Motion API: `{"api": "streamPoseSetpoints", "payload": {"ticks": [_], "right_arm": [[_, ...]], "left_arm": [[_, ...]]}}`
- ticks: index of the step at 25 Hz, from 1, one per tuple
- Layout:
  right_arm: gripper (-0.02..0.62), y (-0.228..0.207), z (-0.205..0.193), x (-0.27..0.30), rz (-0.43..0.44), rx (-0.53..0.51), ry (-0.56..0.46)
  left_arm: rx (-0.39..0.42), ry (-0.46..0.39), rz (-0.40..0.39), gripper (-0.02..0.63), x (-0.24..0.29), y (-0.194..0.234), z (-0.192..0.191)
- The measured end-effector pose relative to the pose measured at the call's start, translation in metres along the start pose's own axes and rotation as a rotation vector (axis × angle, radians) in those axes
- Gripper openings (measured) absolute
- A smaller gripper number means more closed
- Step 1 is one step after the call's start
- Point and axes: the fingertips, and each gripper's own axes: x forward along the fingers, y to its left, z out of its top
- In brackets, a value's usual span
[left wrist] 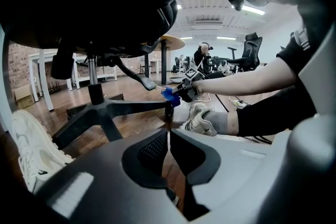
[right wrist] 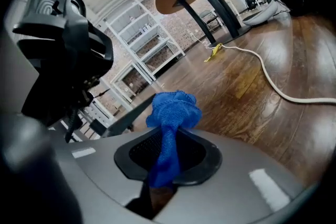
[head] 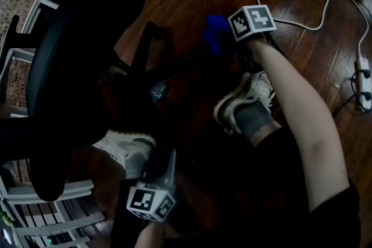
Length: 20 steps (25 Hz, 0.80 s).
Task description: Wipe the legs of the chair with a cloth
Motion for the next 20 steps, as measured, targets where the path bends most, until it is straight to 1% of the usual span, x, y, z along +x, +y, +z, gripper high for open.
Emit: {"api": "streamPoseSetpoints", "payload": {"ticks": [2, 4, 8, 16, 18, 20], "right_arm": [[0.089, 0.008, 0.008, -0.011, 0.045, 0.003, -0.050], [0.089, 0.020, 0.016, -0.027, 0.080, -0.019, -0.097], [0.088, 0.056, 0.026, -0.068, 0.117, -0.135, -0.149], [0.089, 0.127, 0.001, -0.149, 0.158, -0.356, -0.180], [0.089, 0.143, -0.008, -0.162, 0.171, -0.391, -0.192], [0.089, 0.161, -0.022, -0.171, 0.185, -0.413, -0.194]], "left_arm": [[0.001, -0.011, -0.001, 0.012, -0.003, 0.000, 0.002], [0.000, -0.028, -0.002, 0.012, -0.008, -0.001, 0.006], [-0.007, -0.072, -0.006, 0.012, -0.020, -0.003, 0.012], [-0.036, -0.147, -0.028, 0.012, -0.050, -0.005, 0.006], [-0.030, -0.169, -0.028, 0.012, -0.058, -0.001, 0.009], [-0.003, -0.180, -0.028, 0.012, -0.069, 0.010, 0.011]]}}
